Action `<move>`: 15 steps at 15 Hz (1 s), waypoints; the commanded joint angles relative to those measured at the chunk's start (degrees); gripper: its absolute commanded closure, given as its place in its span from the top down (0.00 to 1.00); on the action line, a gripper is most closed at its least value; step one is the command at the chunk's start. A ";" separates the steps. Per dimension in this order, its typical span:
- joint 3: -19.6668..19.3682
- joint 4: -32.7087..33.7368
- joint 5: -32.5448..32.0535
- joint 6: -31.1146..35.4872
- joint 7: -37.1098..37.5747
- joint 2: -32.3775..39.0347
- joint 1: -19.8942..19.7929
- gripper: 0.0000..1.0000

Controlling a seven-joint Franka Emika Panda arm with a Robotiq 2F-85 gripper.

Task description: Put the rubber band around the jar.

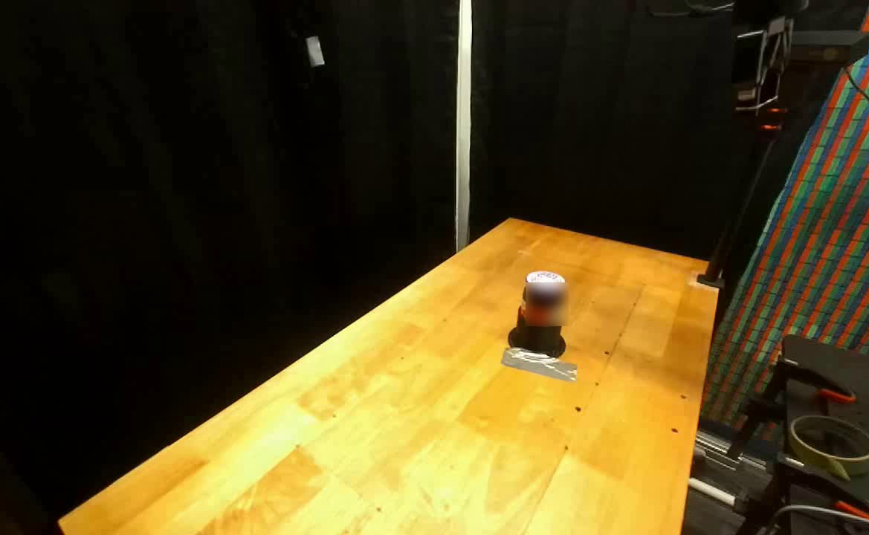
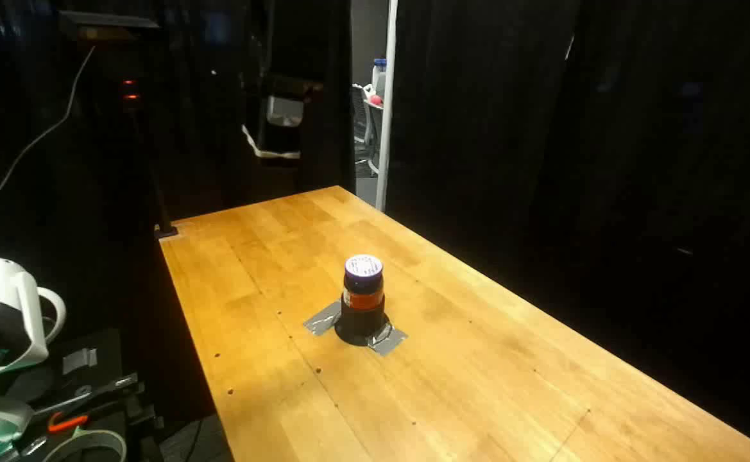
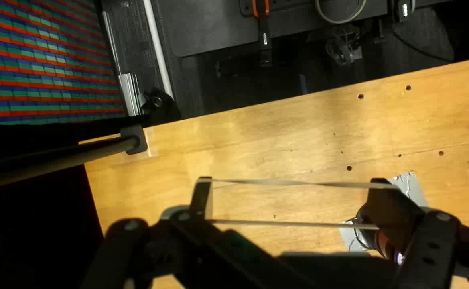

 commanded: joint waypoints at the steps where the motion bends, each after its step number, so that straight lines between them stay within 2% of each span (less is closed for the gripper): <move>1: -0.68 0.31 -0.21 -0.20 0.23 0.03 0.84 1.00; 6: -0.67 0.46 -0.21 -0.21 0.23 -0.16 0.84 1.00; 12: 4.59 12.90 3.46 -1.45 2.97 16.99 6.57 1.00; 15: 6.67 18.84 2.83 2.30 10.72 26.58 8.67 1.00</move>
